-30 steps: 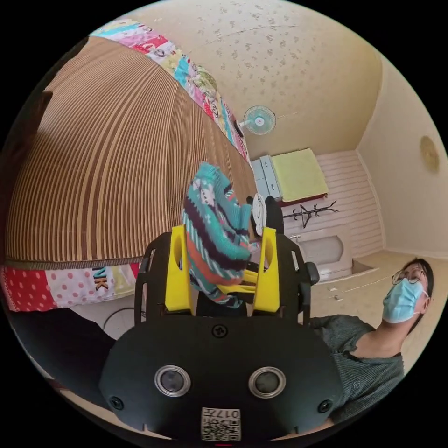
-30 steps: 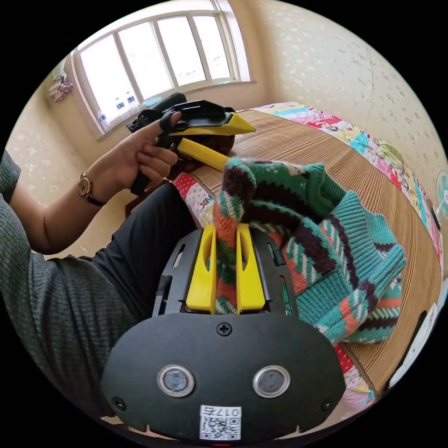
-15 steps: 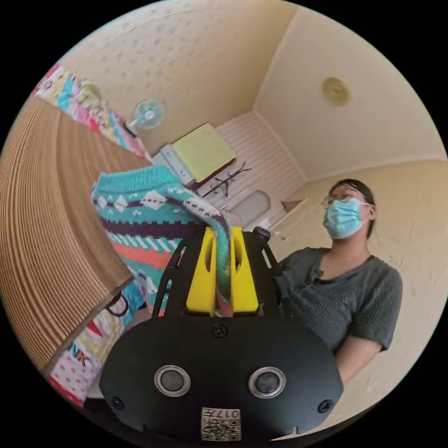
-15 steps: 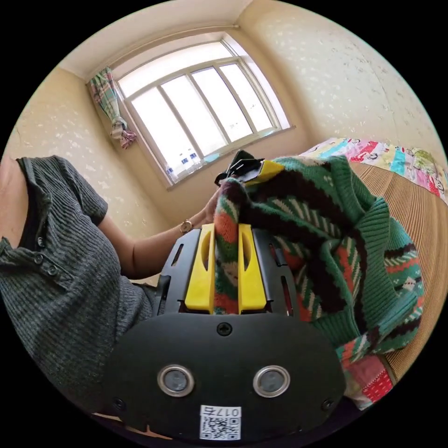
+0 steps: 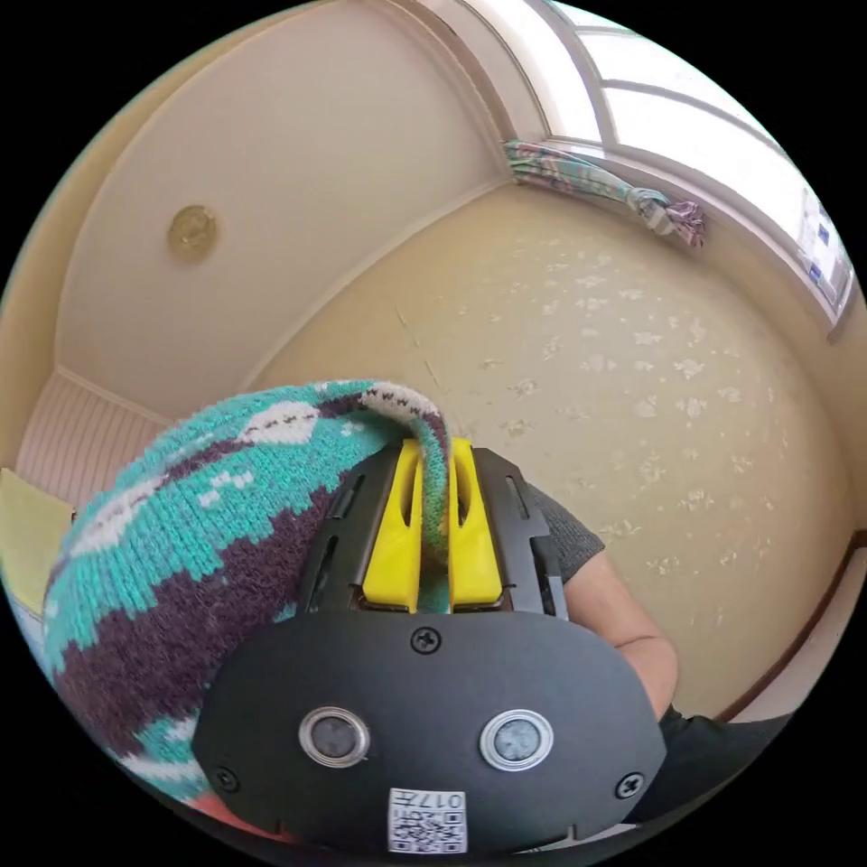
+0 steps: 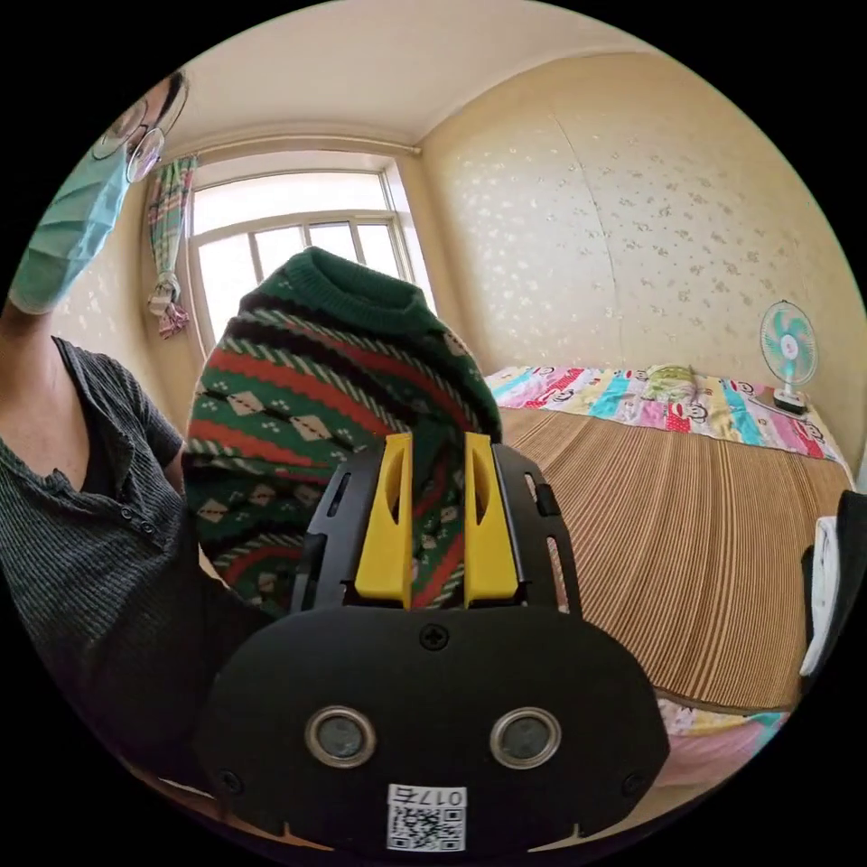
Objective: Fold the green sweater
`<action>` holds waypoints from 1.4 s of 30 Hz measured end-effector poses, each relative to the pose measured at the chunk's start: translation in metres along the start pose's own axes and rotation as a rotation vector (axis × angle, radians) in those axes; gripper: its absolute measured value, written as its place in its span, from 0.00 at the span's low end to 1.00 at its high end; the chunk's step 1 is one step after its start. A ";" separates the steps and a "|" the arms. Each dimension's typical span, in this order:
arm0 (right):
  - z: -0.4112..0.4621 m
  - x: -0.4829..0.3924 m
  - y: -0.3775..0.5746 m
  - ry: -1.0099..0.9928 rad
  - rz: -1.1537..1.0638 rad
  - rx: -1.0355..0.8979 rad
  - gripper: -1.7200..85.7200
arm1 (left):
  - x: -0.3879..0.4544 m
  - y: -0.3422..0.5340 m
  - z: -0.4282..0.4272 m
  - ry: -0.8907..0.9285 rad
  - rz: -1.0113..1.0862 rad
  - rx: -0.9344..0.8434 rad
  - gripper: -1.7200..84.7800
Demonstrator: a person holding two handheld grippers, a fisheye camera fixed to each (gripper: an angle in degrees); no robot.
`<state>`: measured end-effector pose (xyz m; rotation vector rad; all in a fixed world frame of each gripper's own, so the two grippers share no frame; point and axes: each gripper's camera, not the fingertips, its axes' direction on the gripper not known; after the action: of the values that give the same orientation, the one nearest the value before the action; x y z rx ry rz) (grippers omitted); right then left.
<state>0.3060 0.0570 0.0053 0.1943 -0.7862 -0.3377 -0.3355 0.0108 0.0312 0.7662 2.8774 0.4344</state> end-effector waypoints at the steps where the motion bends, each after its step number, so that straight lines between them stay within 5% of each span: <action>1: 0.010 0.010 0.001 0.010 0.025 -0.048 0.15 | 0.000 0.001 0.003 0.015 -0.006 0.016 0.07; 3: 0.029 0.023 0.002 -0.022 0.031 -0.101 0.18 | 0.000 0.005 0.014 0.053 -0.021 0.069 0.07; 8: 0.079 0.018 0.009 -0.475 -0.152 -0.253 0.25 | 0.006 0.002 0.025 0.032 -0.051 0.122 0.07; 14: 0.077 0.017 0.044 -0.892 -0.113 -0.122 0.22 | 0.028 -0.020 0.029 0.023 -0.008 0.137 0.07; 18: 0.083 -0.007 0.051 -0.556 -0.063 -0.260 0.14 | 0.023 -0.025 0.031 0.015 -0.034 0.123 0.07; 25: -0.058 -0.001 -0.041 0.041 0.045 0.125 0.07 | 0.050 -0.072 0.030 -0.131 -0.080 0.039 0.07; 28: -0.140 -0.030 -0.087 0.199 -0.006 0.351 0.06 | 0.083 -0.108 0.043 -0.420 -0.141 -0.146 0.07; 36: -0.215 -0.149 -0.133 0.550 -0.112 0.676 0.06 | 0.113 -0.133 0.060 -1.594 -0.432 -0.663 0.06; 42: -0.232 -0.201 -0.125 0.690 -0.077 0.841 0.07 | 0.093 -0.090 0.039 -1.719 -0.413 -0.291 0.06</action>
<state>0.3132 0.0255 -0.3241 1.0729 -0.1903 0.0213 -0.4501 -0.0076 -0.0382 0.1843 1.2255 0.0190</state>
